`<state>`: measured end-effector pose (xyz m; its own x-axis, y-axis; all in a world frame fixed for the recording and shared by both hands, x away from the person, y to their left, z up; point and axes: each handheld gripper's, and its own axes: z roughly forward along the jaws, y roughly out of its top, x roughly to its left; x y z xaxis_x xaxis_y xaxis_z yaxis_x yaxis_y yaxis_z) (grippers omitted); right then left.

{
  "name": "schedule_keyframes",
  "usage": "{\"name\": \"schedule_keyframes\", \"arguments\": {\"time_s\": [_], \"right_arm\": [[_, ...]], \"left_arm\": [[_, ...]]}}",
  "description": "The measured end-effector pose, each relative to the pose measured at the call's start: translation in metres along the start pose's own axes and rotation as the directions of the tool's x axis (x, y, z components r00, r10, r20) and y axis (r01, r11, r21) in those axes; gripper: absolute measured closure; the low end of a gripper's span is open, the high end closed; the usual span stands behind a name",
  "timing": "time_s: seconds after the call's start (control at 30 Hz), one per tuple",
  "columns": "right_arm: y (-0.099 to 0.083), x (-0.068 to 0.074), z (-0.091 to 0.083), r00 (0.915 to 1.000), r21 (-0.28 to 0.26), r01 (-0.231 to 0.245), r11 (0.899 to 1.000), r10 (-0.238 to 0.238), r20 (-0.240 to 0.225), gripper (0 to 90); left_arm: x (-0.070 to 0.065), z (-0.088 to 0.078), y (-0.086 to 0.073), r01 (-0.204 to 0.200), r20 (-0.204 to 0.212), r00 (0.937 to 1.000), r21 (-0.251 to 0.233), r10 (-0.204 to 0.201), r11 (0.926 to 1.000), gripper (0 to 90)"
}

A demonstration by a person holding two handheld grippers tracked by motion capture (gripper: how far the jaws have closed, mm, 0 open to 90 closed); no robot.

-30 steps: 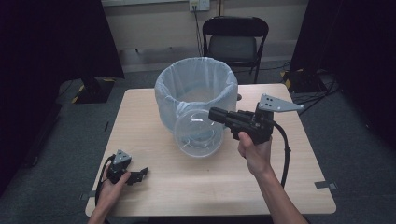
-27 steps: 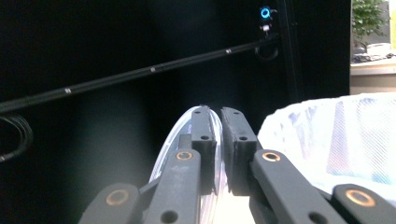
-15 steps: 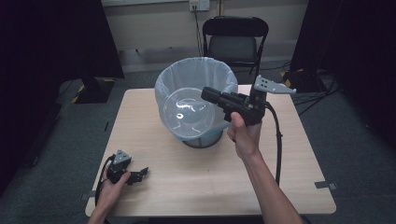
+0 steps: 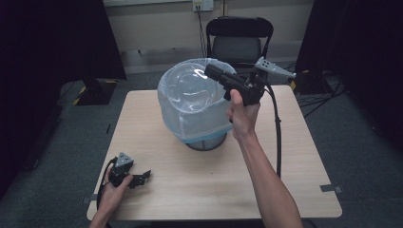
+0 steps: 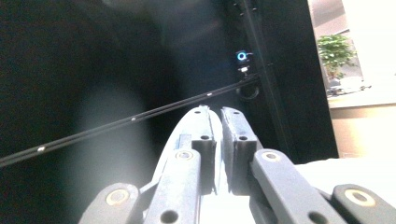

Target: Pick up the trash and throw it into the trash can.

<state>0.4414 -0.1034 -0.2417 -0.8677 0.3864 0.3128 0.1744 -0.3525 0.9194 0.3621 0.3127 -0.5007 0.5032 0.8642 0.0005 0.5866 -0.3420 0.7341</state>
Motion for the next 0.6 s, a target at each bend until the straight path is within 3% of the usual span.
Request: {"name": "schedule_keyframes", "arguments": {"time_s": [0.13, 0.23, 0.43, 0.47, 0.5, 0.57, 0.6], "right_arm": [[0.000, -0.010, 0.003, 0.9995, -0.008, -0.010, 1.000, 0.010, 0.029, 84.4], [-0.002, -0.020, 0.005, 0.9947, 0.000, 0.002, 1.000, -0.002, 0.103, 84.3], [-0.003, -0.033, 0.005, 0.9879, 0.029, -0.023, 0.999, 0.018, 0.154, 83.9], [-0.003, -0.034, 0.005, 0.9880, 0.031, -0.023, 0.999, 0.018, 0.153, 81.3], [-0.005, -0.036, 0.005, 0.9847, 0.036, -0.032, 0.999, 0.025, 0.172, 71.6], [-0.005, -0.037, 0.004, 0.9847, 0.037, -0.031, 0.999, 0.024, 0.173, 68.5], [-0.006, -0.037, 0.004, 0.9829, 0.041, -0.028, 0.999, 0.020, 0.183, 60.9]], "left_arm": [[0.000, 0.000, 0.000, 0.000, 0.001, 1.0000, 0.000, 0.000, 1.0000, 12.1], [0.000, 0.000, 0.000, -0.001, 0.001, 1.0000, 0.001, 0.001, 1.0000, 12.1], [0.000, 0.000, 0.000, 0.000, 0.002, 1.0000, 0.000, 0.000, 1.0000, 12.1], [0.000, 0.000, 0.000, 0.001, 0.002, 1.0000, -0.001, -0.001, 1.0000, 12.1], [0.000, 0.000, 0.000, 0.000, 0.001, 1.0000, 0.000, 0.000, 1.0000, 12.1], [0.000, 0.000, 0.000, 0.001, 0.002, 1.0000, -0.001, -0.001, 1.0000, 12.1], [0.000, 0.000, 0.000, -0.001, 0.001, 1.0000, 0.001, 0.001, 1.0000, 12.1]]}}
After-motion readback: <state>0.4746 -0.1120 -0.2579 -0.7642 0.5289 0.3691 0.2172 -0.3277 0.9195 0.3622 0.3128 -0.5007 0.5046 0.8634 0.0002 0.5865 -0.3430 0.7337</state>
